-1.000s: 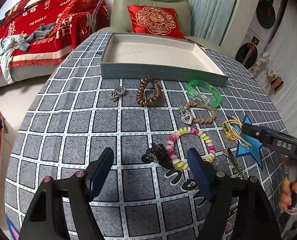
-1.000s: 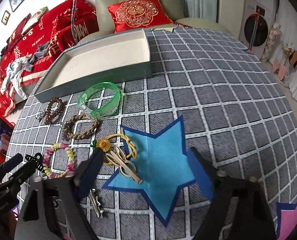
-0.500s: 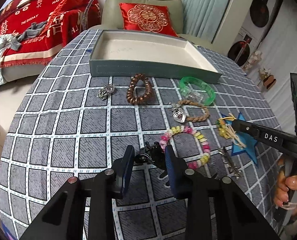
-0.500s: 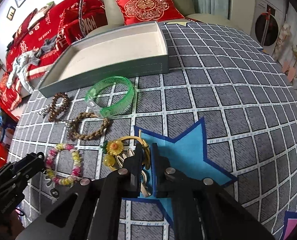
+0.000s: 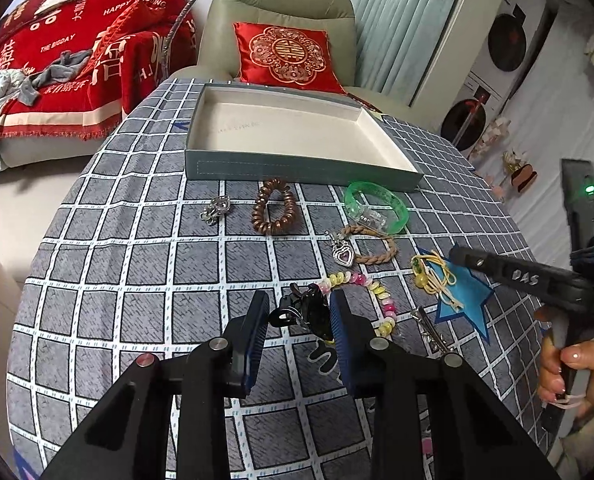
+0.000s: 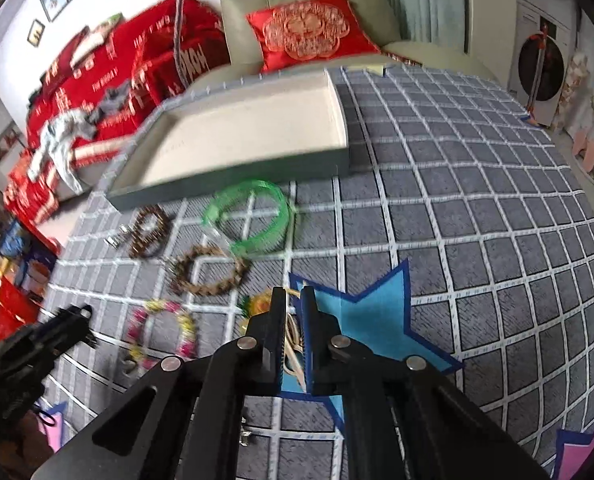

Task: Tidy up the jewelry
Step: 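Close the right tool on the yellow hair tie while the left tool grips the black claw clip, then carry the hair tie in the right tool into the tray while the left tool carries the clip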

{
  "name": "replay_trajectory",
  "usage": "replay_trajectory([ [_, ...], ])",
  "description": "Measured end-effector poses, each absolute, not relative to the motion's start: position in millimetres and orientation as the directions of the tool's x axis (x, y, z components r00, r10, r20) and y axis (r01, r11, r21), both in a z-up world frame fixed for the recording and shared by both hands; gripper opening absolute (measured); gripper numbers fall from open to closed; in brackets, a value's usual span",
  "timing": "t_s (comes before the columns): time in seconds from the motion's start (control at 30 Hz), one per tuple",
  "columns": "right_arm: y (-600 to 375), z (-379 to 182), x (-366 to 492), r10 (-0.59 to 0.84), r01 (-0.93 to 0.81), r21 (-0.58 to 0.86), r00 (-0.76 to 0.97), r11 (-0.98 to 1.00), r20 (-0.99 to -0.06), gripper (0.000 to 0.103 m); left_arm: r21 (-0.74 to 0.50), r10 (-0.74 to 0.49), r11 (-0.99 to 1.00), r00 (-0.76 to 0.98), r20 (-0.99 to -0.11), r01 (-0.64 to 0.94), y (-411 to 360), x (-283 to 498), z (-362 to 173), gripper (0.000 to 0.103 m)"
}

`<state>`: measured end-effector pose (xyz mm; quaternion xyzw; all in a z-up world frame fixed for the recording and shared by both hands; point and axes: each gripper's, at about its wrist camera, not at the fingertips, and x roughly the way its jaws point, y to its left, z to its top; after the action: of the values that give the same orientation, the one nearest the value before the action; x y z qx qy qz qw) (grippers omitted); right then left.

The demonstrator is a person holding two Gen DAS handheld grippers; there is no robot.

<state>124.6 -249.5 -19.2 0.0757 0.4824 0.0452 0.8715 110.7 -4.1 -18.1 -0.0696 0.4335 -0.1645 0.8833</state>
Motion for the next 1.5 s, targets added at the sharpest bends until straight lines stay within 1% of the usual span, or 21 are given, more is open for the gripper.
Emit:
replay_trajectory([
  [0.2,-249.1,-41.2,133.1,0.113,0.011,0.135,0.483,0.991,-0.868,0.009,-0.261,-0.349,0.937,0.570,-0.744,0.233,-2.6,108.4,-19.5,0.046],
  [0.23,-248.6,-41.6,133.2,0.109,0.009,0.130,0.485,0.992,-0.868,0.010,-0.260,-0.349,0.937,0.571,-0.743,0.234,-2.4,107.9,-19.3,0.046],
  [0.3,-248.2,-41.4,134.0,0.105,0.006,0.123,0.482,0.992,-0.870,0.015,-0.260,-0.350,0.937,0.573,-0.741,0.235,-1.3,107.4,-18.7,0.046],
  [0.33,-249.2,-40.1,133.5,0.114,0.006,0.134,0.486,0.991,-0.867,0.029,-0.260,-0.350,0.936,0.574,-0.741,0.235,-0.7,107.3,-18.6,0.046],
  [0.37,-249.6,-39.2,132.5,0.123,0.005,0.144,0.490,0.990,-0.863,0.052,-0.261,-0.351,0.936,0.574,-0.740,0.235,-0.5,107.5,-18.7,0.046],
  [0.4,-249.5,-37.1,131.1,0.130,0.001,0.150,0.498,0.989,-0.857,0.061,-0.261,-0.351,0.936,0.574,-0.740,0.235,-0.3,107.5,-18.8,0.046],
  [0.43,-248.1,-33.9,128.9,0.126,-0.005,0.144,0.515,0.990,-0.848,0.062,-0.261,-0.350,0.936,0.574,-0.740,0.235,-0.2,107.5,-19.0,0.046],
  [0.53,-232.7,-26.5,125.7,0.122,-0.058,0.107,0.535,0.993,-0.836,0.062,-0.262,-0.352,0.936,0.573,-0.740,0.237,0.1,107.5,-19.3,0.046],
  [0.6,-220.6,-25.0,125.0,0.125,-0.097,0.086,0.537,0.992,-0.834,0.058,-0.262,-0.352,0.936,0.575,-0.739,0.235,0.2,106.8,-19.2,0.046],
  [0.63,-213.9,-25.7,126.6,0.122,-0.116,0.071,0.531,0.991,-0.838,0.051,-0.262,-0.351,0.936,0.576,-0.738,0.235,1.4,106.4,-19.2,0.046],
  [0.67,-207.0,-28.3,128.8,0.120,-0.136,0.057,0.521,0.989,-0.845,0.046,-0.261,-0.350,0.936,0.577,-0.738,0.234,1.6,105.8,-19.3,0.046],
  [0.7,-202.7,-31.8,130.4,0.120,-0.147,0.051,0.512,0.988,-0.851,0.045,-0.259,-0.349,0.937,0.578,-0.738,0.234,1.8,105.3,-19.5,0.046],
  [0.77,-196.9,-38.3,135.1,0.120,-0.158,0.047,0.493,0.986,-0.862,0.037,-0.259,-0.348,0.937,0.580,-0.737,0.233,3.7,104.6,-19.7,0.046],
  [0.83,-192.4,-43.3,137.2,0.109,-0.164,0.032,0.482,0.986,-0.869,0.032,-0.260,-0.348,0.937,0.579,-0.737,0.233,5.4,104.6,-20.3,0.046],
  [0.93,-184.6,-45.7,138.6,0.073,-0.182,-0.019,0.482,0.983,-0.873,0.016,-0.262,-0.350,0.937,0.576,-0.739,0.232,5.6,105.9,-21.0,0.046],
  [1.0,-182.7,-43.6,139.6,0.070,-0.174,-0.016,0.475,0.985,-0.877,0.016,-0.267,-0.352,0.936,0.575,-0.739,0.230,6.6,106.6,-21.4,0.046],
  [1.07,-190.2,-37.6,138.2,0.093,-0.149,0.021,0.492,0.989,-0.865,0.014,-0.269,-0.355,0.935,0.575,-0.737,0.232,7.5,106.7,-20.9,0.046],
  [1.2,-218.3,-21.4,134.1,0.223,-0.079,0.213,0.514,0.974,-0.828,0.014,-0.261,-0.357,0.934,0.580,-0.732,0.244,7.5,107.6,-16.0,0.046],
  [1.27,-229.7,-12.9,133.0,0.263,-0.056,0.276,0.530,0.960,-0.806,0.014,-0.264,-0.361,0.932,0.581,-0.730,0.247,7.6,109.6,-13.1,0.046],
  [1.4,-246.2,2.3,132.8,0.361,-0.037,0.410,0.551,0.911,-0.752,0.014,-0.262,-0.364,0.931,0.589,-0.722,0.254,8.6,112.8,-5.5,0.046],
  [1.5,-248.5,11.1,138.3,0.420,-0.036,0.486,0.563,0.873,-0.712,0.014,-0.262,-0.367,0.930,0.592,-0.718,0.259,9.8,116.4,0.0,0.046],
])
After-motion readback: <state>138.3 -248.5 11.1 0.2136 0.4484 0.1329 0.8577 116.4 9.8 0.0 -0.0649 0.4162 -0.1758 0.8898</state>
